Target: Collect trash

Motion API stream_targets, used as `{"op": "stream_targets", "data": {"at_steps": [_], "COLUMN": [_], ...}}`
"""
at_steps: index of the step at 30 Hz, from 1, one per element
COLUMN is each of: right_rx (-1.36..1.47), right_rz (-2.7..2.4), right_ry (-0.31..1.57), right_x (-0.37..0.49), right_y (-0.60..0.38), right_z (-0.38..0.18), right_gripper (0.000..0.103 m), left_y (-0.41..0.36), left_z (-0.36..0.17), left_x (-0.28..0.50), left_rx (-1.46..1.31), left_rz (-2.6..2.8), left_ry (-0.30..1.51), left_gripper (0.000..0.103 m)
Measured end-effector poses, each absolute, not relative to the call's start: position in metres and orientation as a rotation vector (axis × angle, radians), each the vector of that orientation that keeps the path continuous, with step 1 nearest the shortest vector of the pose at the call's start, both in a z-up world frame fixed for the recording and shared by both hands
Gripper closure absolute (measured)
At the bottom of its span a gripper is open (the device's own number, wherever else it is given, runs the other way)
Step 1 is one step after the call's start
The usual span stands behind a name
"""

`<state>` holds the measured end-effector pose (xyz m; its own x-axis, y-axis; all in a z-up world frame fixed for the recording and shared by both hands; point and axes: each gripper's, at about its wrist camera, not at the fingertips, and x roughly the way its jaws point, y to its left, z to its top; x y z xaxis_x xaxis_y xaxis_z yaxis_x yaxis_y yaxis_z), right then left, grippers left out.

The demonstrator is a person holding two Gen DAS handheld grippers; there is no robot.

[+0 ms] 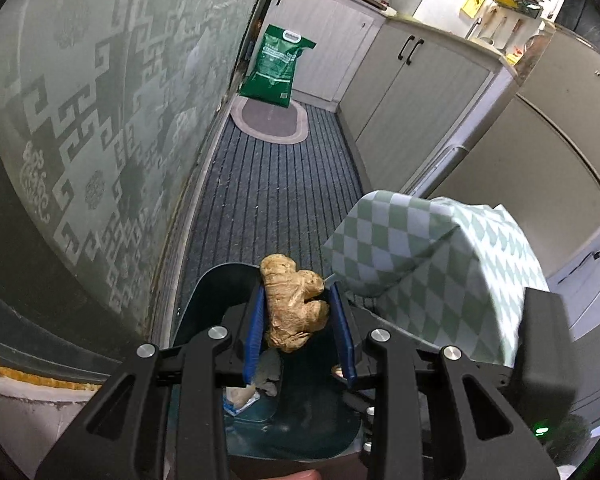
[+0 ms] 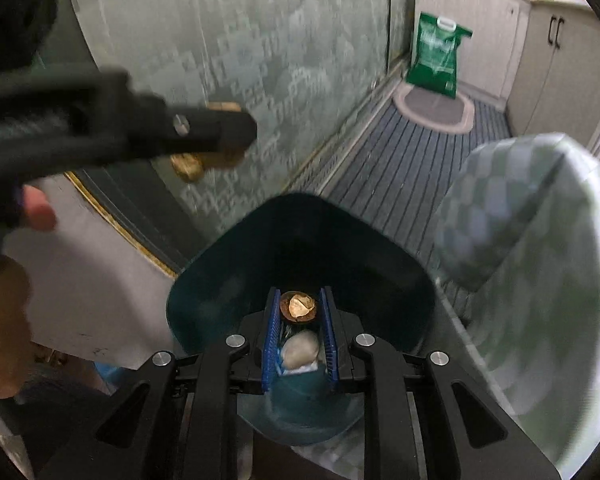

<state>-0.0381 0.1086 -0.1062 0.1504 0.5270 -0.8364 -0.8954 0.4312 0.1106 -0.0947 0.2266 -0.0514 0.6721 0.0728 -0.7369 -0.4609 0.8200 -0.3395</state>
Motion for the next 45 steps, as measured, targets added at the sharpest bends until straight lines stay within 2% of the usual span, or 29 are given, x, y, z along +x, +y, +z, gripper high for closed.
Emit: {"op": "stream_targets", "data": {"at_steps": [2, 3, 6, 21, 24, 37, 45], "right_rx": [-0.479, -0.477, -0.465, -0.495, -0.463, -0.279, -0.207], "right_rz": [1.072, 1.078, 1.070, 0.997, 0.985, 0.961, 0.920], "right_ry": [0.986, 1.008, 1.022, 0.828, 0.772, 0.659, 0.603], "right_x": [-0.038, -0.038, -0.037, -0.034, -0.027, 0.002, 0.016], "right_y": [0.114, 0.116, 0.117, 0.100, 0.088, 0.025, -0.021], "right_z": [-0.116, -0.119, -0.123, -0.080, -0.059, 0.012, 0.040], "right_gripper": [0.080, 0.073, 0.058, 0.054, 0.050, 0.044, 0.039], "left_y": [0.228, 0.228, 0.230, 0.232, 0.230, 0.207, 0.195], "left_z": [-0.055, -0.057, -0.063, -0.082, -0.087, -0.126, -0.124], "left_x": [-0.095, -0.096, -0.097, -0.091, -0.088, -0.059, -0.047], "left_rx": [-0.537, -0.536, -0.535, -0.551, -0.553, -0.489, -0.450], "left_rz": [0.318, 0.321, 0.327, 0.321, 0.309, 0.316, 0.320], "left_ry": [0.795, 0.800, 0.817, 0.871, 0.890, 1.018, 1.008], "left_gripper": [0.069, 0.069, 0.069, 0.069, 0.069, 0.068, 0.052]}}
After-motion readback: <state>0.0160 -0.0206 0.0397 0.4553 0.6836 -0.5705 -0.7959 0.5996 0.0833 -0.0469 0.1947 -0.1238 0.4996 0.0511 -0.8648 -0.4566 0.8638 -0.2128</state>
